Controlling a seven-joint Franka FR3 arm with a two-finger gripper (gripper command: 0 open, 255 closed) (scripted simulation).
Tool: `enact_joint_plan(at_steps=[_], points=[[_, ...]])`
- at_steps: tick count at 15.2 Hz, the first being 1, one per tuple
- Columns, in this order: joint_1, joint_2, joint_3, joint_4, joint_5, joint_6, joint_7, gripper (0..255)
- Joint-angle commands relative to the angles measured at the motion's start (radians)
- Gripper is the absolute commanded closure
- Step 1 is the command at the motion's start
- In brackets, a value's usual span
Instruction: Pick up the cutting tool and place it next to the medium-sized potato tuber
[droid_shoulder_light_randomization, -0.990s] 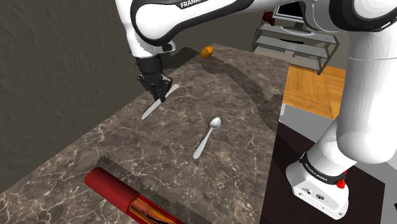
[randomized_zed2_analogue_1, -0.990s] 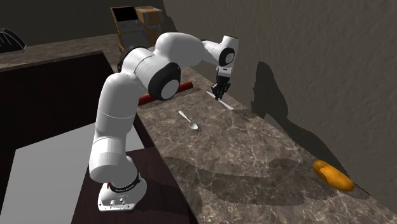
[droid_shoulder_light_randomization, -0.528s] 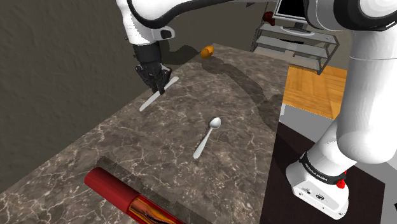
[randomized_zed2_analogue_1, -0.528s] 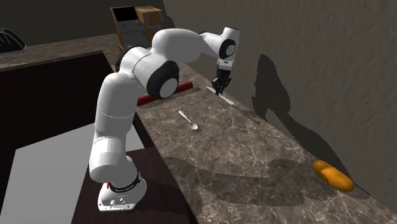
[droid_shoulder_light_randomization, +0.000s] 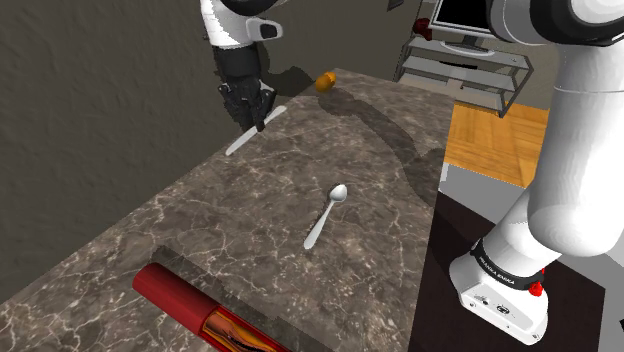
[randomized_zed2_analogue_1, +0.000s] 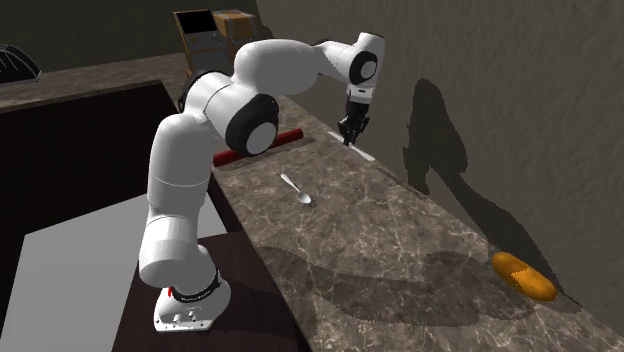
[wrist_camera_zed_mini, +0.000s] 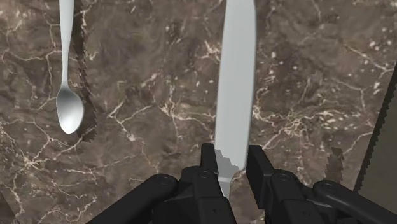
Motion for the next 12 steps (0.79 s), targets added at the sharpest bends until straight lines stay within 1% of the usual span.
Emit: enact_joint_plan(at_steps=[1, 7, 12], points=[[-0.033, -0.008, -0.012, -0.012, 0.001, 0.006, -0.043, 255], [-0.125, -0.02, -0.05, -0.019, 0.001, 0.008, -0.17, 255], [-0.189, -0.001, -0.084, 0.015, -0.01, -0.001, -0.271, 255]])
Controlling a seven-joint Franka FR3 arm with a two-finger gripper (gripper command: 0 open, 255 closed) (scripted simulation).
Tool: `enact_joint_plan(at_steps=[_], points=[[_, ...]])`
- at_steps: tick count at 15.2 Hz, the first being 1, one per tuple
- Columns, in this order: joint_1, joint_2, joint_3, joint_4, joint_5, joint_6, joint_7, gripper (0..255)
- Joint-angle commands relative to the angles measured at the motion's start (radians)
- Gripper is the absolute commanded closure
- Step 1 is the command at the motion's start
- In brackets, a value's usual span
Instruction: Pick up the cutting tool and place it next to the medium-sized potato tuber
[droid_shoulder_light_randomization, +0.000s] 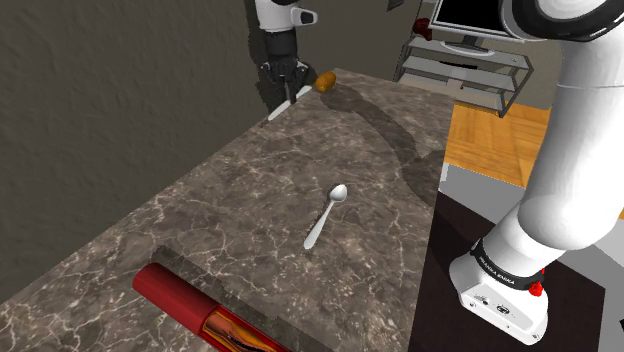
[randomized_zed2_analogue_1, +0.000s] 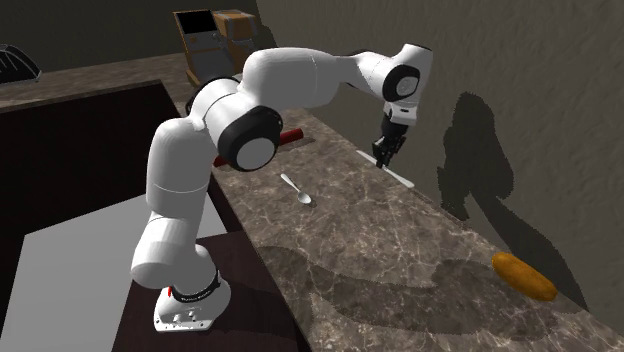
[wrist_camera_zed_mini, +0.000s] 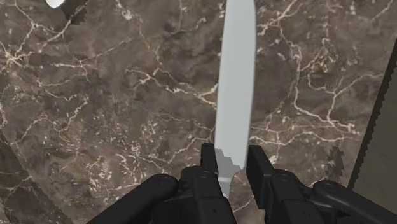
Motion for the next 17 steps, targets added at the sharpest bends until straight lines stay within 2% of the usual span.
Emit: enact_joint_plan(at_steps=[1, 9, 15, 17], points=[[-0.026, 0.007, -0.013, 0.011, -0.004, -0.002, -0.04, 255], [-0.104, 0.102, -0.068, 0.162, -0.039, -0.05, -0.193, 255], [-0.138, 0.236, -0.111, 0.383, -0.074, -0.128, -0.309, 255], [-0.145, 0.23, -0.111, 0.344, -0.073, -0.097, -0.306, 255]])
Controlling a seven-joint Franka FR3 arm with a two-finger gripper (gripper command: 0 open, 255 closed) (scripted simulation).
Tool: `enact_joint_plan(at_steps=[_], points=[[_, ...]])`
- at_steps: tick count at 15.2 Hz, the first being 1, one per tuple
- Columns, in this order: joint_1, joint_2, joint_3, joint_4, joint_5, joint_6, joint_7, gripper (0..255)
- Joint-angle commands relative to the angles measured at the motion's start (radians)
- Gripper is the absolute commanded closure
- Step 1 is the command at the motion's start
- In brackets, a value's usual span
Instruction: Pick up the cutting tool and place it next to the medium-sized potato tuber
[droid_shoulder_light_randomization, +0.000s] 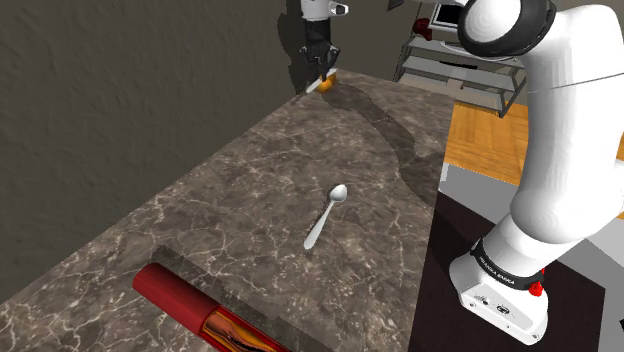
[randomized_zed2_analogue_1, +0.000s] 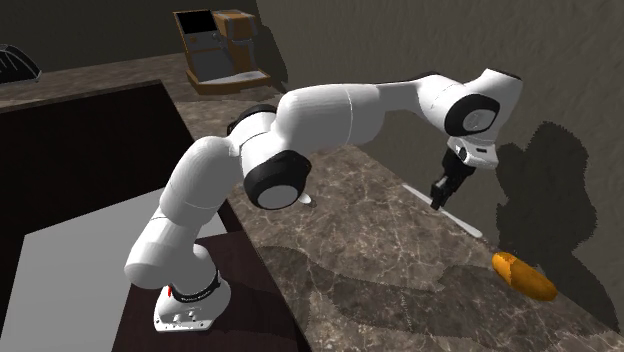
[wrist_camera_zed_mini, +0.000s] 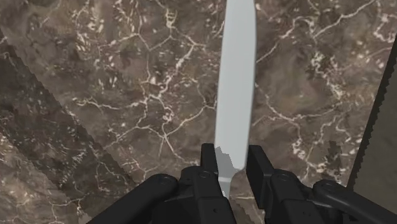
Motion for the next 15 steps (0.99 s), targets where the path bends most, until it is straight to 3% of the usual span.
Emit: enact_joint_plan(at_steps=[1, 15], points=[[-0.005, 0.001, -0.001, -0.021, 0.0, 0.022, -0.001, 255], [-0.029, 0.006, -0.004, -0.206, -0.007, 0.206, 0.022, 255]])
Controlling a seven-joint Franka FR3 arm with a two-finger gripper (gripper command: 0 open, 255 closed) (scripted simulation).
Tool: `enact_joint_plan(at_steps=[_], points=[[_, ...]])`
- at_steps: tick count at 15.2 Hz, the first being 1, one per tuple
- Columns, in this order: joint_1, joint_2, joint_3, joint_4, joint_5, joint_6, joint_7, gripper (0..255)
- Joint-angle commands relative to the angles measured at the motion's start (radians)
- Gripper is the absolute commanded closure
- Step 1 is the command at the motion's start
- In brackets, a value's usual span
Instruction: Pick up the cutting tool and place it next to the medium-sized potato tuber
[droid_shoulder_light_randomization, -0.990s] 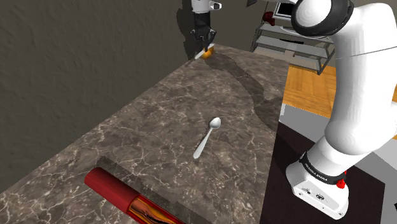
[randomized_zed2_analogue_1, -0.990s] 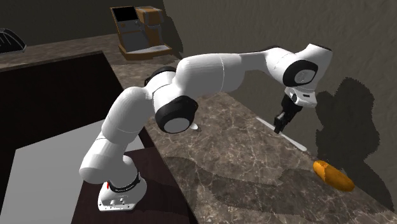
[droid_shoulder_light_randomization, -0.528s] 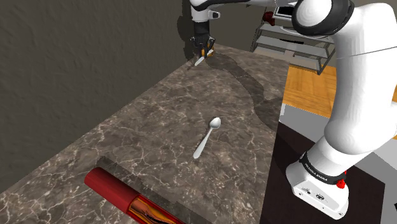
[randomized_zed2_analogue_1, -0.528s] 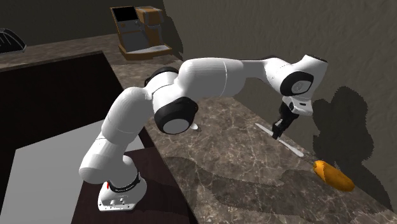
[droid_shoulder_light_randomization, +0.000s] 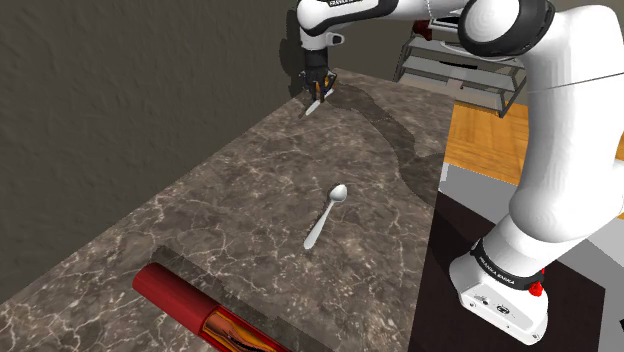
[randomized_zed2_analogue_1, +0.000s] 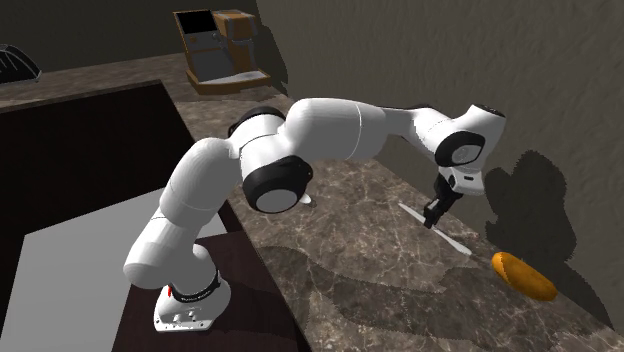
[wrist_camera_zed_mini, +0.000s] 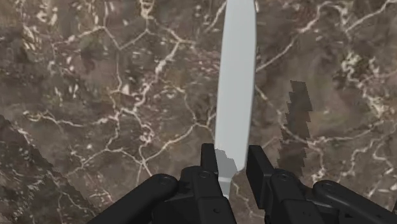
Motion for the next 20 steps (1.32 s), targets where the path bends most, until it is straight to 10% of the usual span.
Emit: enact_joint_plan(at_steps=[1, 15, 16, 20], points=[[-0.002, 0.004, -0.001, -0.023, -0.002, 0.026, 0.004, 255], [-0.005, 0.024, -0.006, -0.075, -0.011, 0.097, 0.014, 255], [-0.005, 0.024, -0.006, -0.075, -0.011, 0.097, 0.014, 0], [-0.005, 0.024, -0.006, -0.075, -0.011, 0.097, 0.014, 0]])
